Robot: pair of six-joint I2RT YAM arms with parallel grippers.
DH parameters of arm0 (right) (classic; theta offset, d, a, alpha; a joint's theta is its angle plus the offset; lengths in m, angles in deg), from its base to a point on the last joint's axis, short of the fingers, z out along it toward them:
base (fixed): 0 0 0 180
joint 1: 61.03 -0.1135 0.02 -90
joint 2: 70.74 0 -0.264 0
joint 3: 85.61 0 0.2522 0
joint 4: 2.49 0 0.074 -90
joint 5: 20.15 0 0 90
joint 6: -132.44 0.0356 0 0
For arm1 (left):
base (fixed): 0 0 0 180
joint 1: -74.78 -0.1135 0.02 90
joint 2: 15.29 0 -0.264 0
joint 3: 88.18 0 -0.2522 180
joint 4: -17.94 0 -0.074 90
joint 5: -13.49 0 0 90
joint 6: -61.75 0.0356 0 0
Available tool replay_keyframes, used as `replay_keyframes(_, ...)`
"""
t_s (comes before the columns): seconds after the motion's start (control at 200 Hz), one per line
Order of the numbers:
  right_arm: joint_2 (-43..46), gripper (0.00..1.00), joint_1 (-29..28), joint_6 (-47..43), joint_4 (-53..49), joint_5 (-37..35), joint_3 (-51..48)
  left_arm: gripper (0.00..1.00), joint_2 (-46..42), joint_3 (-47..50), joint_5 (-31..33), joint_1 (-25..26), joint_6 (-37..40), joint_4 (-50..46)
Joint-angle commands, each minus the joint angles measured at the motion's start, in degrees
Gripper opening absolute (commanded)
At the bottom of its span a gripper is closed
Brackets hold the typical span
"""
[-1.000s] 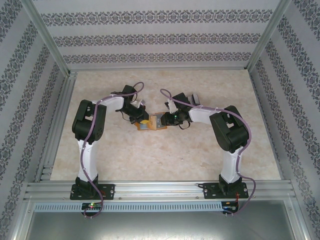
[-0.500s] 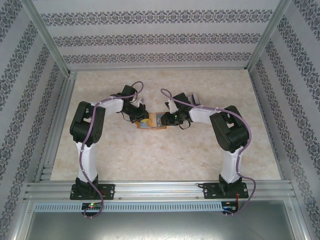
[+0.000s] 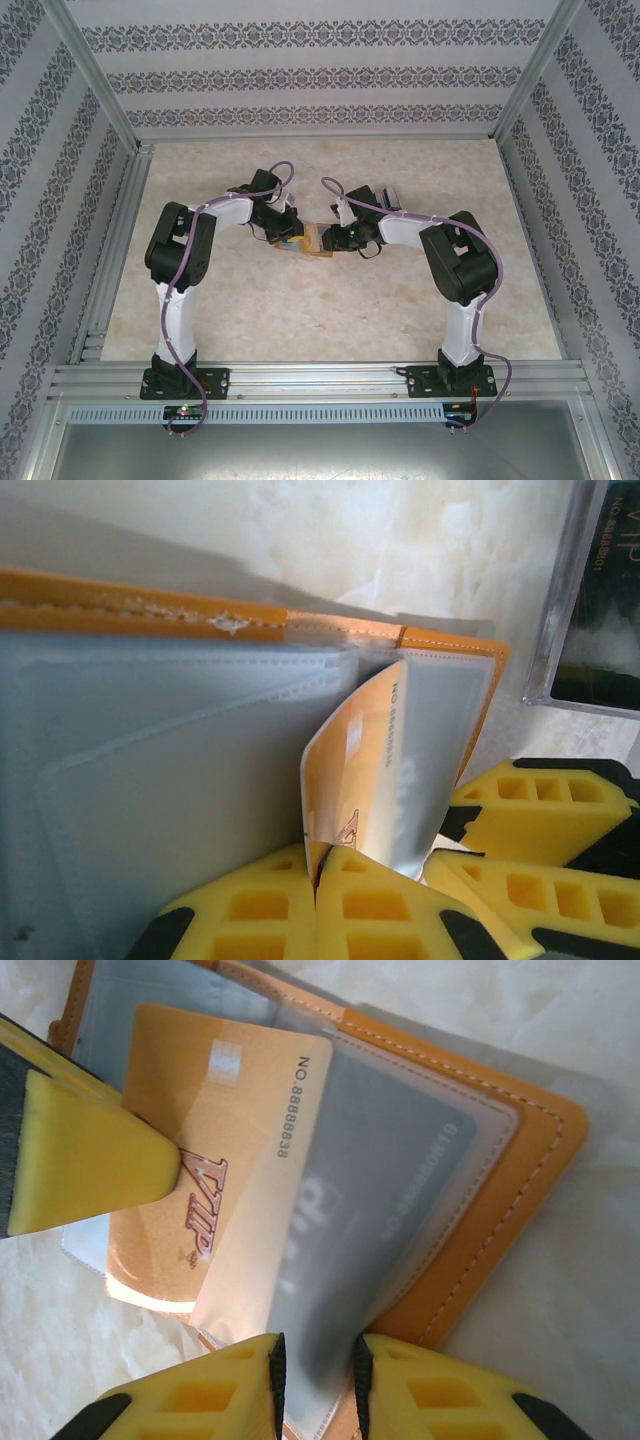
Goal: Put the credit cards into the card holder
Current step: Insert the credit card into the card slot.
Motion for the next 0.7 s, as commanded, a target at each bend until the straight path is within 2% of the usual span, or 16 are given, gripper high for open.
replay_keyframes(0.0, -0.93, 0.29, 0.0, -1.24, -3.06, 0.05, -1.57, 0.0, 3.93, -0.67, 1.97, 2.59, -0.1, -1.51)
replay_keyframes(0.265, -0.72, 0.29, 0.4, -1.47, -3.18, -0.22, -2.04, 0.0, 3.07, -2.17, 1.41, 2.38, 5.05, -7.49)
replay_keyframes(0.695, -0.44, 0.29, 0.53, -1.66, -3.08, -0.21, -2.37, 0.0, 3.52, -4.33, -4.51, 0.78, 13.27, -13.49)
